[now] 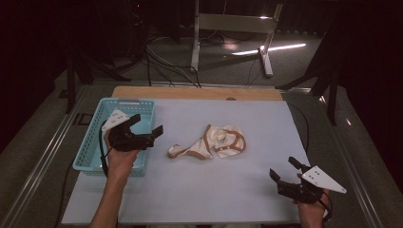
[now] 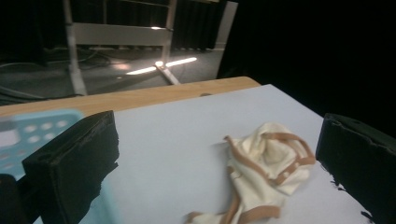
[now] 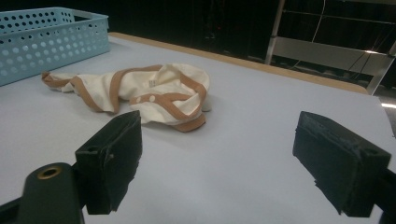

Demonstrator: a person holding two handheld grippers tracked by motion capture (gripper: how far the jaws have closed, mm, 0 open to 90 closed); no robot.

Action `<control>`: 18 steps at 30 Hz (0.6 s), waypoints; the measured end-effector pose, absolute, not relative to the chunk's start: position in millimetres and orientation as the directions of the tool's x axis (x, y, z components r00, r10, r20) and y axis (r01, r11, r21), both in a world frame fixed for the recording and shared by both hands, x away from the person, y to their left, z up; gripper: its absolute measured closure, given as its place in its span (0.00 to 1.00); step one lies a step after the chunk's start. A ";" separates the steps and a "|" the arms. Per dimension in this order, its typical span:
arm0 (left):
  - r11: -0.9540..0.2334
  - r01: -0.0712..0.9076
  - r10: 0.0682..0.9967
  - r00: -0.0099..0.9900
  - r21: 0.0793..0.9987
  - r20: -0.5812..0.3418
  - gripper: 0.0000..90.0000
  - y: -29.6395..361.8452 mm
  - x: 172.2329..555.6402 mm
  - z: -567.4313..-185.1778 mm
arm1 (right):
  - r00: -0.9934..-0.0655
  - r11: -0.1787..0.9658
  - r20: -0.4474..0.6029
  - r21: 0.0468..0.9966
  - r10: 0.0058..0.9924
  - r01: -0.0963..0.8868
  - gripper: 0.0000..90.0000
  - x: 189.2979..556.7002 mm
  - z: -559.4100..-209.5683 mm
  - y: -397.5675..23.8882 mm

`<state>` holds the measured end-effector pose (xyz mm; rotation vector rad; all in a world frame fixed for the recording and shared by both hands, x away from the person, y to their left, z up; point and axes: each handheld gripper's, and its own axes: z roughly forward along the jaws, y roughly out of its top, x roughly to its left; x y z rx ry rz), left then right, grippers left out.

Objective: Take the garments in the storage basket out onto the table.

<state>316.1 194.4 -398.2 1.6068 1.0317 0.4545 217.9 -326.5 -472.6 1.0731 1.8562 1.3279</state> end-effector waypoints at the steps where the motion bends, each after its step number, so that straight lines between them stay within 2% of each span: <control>1: 0.006 0.380 0.812 0.538 0.925 -0.226 0.00 197.6 314.7 -399.9 | -0.486 0.169 -0.021 0.950 0.874 0.262 0.18 217.8 -472.6 -326.3; 18: 0.016 0.377 0.868 0.454 0.926 -0.200 0.00 244.5 286.8 -425.5 | -0.486 0.171 -0.024 0.951 0.873 0.259 0.18 217.3 -472.6 -325.4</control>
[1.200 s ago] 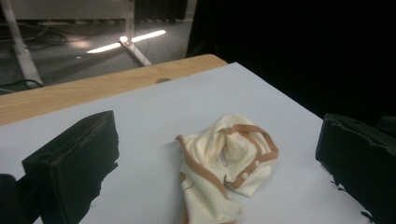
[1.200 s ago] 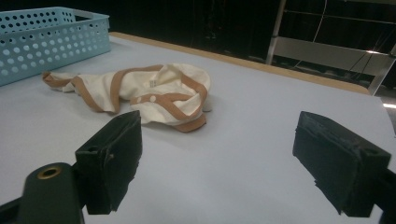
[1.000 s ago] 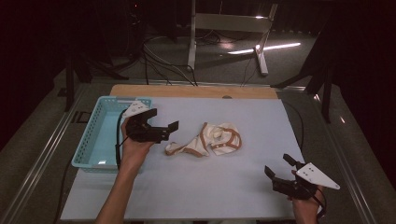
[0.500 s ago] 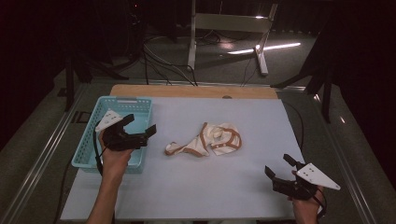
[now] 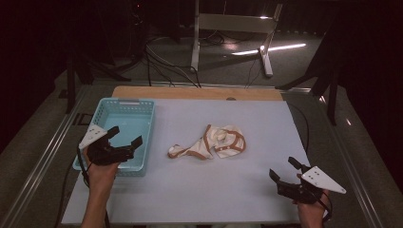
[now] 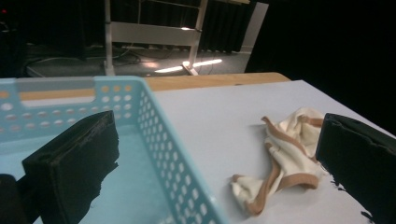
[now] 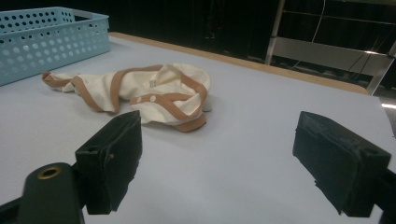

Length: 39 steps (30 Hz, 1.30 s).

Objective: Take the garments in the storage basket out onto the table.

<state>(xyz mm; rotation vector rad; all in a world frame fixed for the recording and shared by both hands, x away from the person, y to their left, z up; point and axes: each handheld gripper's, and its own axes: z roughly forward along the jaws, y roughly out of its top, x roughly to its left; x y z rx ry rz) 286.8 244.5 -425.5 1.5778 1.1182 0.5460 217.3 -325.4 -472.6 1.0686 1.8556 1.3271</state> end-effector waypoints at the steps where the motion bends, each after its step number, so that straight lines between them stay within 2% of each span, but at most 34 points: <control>1: 0.015 0.374 0.872 0.448 0.927 -0.195 0.00 246.4 285.2 -426.7 | -0.486 0.170 -0.024 0.951 0.874 0.260 0.18 217.3 -472.6 -325.4; 13: -0.043 0.353 0.909 0.403 0.935 -0.110 0.00 263.9 268.5 -439.5 | -0.485 0.169 -0.023 0.951 0.874 0.260 0.18 216.9 -472.6 -325.2; 39: 0.017 0.343 0.928 0.344 0.939 -0.143 0.00 278.4 255.1 -455.6 | -0.481 0.167 -0.024 0.952 0.876 0.255 0.18 215.1 -471.5 -326.0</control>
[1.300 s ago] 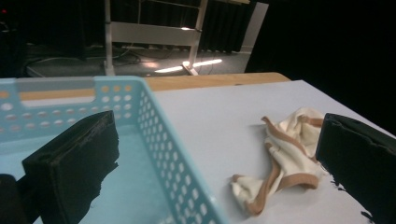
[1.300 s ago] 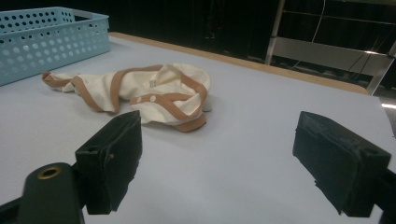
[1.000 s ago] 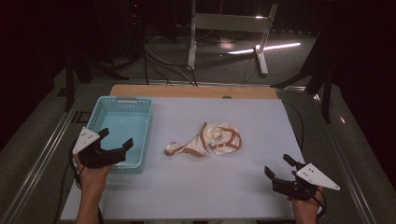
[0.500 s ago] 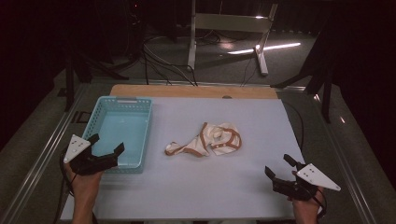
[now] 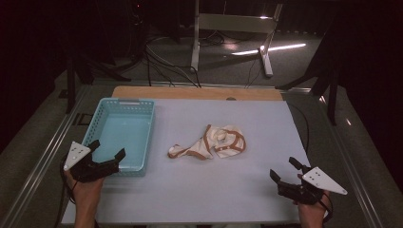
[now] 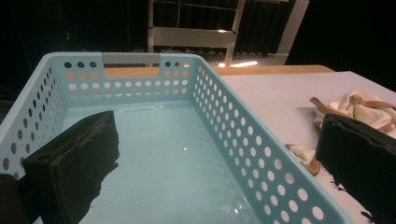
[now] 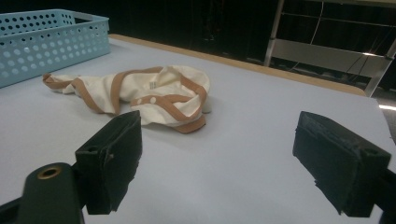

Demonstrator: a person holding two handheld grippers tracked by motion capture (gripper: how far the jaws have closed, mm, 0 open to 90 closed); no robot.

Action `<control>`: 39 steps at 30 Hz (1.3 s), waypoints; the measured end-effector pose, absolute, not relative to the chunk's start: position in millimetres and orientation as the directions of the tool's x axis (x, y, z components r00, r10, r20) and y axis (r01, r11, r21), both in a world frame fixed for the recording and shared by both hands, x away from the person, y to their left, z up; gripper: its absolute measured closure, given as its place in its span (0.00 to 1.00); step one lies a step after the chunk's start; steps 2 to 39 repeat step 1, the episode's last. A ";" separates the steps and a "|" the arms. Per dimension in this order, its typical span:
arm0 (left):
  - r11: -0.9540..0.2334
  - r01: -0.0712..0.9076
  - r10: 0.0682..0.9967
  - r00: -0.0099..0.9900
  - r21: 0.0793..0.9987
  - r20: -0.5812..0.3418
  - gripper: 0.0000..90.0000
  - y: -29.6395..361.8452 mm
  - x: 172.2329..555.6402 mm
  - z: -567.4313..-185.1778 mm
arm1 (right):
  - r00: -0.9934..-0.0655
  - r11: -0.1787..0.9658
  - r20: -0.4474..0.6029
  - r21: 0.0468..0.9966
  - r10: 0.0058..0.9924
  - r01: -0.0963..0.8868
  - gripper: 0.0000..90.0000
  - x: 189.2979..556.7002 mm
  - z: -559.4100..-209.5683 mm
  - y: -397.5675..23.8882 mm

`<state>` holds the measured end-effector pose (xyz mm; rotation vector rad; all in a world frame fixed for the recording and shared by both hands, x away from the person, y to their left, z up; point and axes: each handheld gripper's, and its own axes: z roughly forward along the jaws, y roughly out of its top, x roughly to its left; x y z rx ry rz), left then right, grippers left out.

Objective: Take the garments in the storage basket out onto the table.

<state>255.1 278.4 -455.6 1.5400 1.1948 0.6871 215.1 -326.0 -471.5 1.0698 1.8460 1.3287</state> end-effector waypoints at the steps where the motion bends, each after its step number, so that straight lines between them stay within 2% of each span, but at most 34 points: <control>1: 0.018 0.343 0.929 0.343 0.939 -0.143 0.00 278.5 255.0 -455.7 | -0.480 0.165 -0.022 0.952 0.877 0.256 0.18 215.1 -471.7 -326.3; 39: 0.018 0.343 0.929 0.343 0.939 -0.143 0.00 278.5 255.0 -455.7 | -0.480 0.165 -0.022 0.952 0.877 0.256 0.18 215.1 -471.7 -326.3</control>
